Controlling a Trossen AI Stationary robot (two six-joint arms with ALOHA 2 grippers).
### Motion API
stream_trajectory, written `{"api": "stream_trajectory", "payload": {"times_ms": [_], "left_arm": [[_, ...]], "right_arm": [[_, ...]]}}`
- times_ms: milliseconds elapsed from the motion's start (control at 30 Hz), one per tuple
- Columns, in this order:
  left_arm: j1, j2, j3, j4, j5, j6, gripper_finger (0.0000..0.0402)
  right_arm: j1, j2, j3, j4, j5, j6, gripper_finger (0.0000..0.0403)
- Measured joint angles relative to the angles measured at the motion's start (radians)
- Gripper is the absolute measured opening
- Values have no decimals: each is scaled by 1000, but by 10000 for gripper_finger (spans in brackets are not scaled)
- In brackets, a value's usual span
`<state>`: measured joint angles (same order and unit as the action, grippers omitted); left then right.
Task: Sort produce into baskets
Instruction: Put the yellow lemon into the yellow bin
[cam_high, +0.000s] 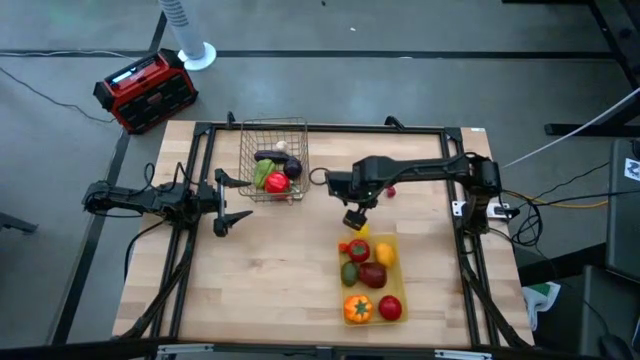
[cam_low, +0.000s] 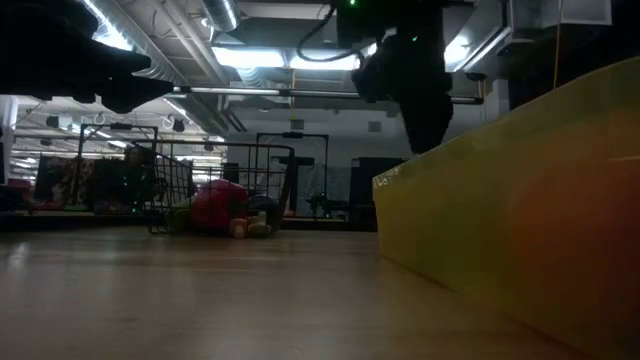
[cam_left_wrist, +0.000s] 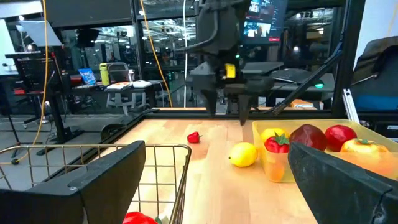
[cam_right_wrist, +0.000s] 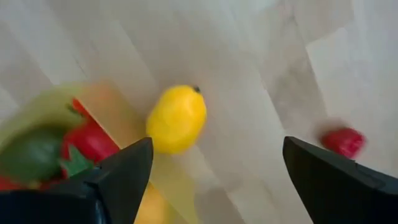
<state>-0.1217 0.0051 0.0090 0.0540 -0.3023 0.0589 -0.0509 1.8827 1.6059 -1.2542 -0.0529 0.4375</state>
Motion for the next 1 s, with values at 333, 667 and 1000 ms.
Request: {"api": "stream_trajectory", "payload": {"times_ms": [333,667,1000], "left_arm": [[0,0,0,0,0,0,392],[0,0,0,0,0,0,392],[0,0,0,0,0,0,392]], "right_arm": [[-22,0,-116,131,-14,172,353],[-7,0,-173,238,-38,265,353],[6,0,-261,323,-92,325,353]]}}
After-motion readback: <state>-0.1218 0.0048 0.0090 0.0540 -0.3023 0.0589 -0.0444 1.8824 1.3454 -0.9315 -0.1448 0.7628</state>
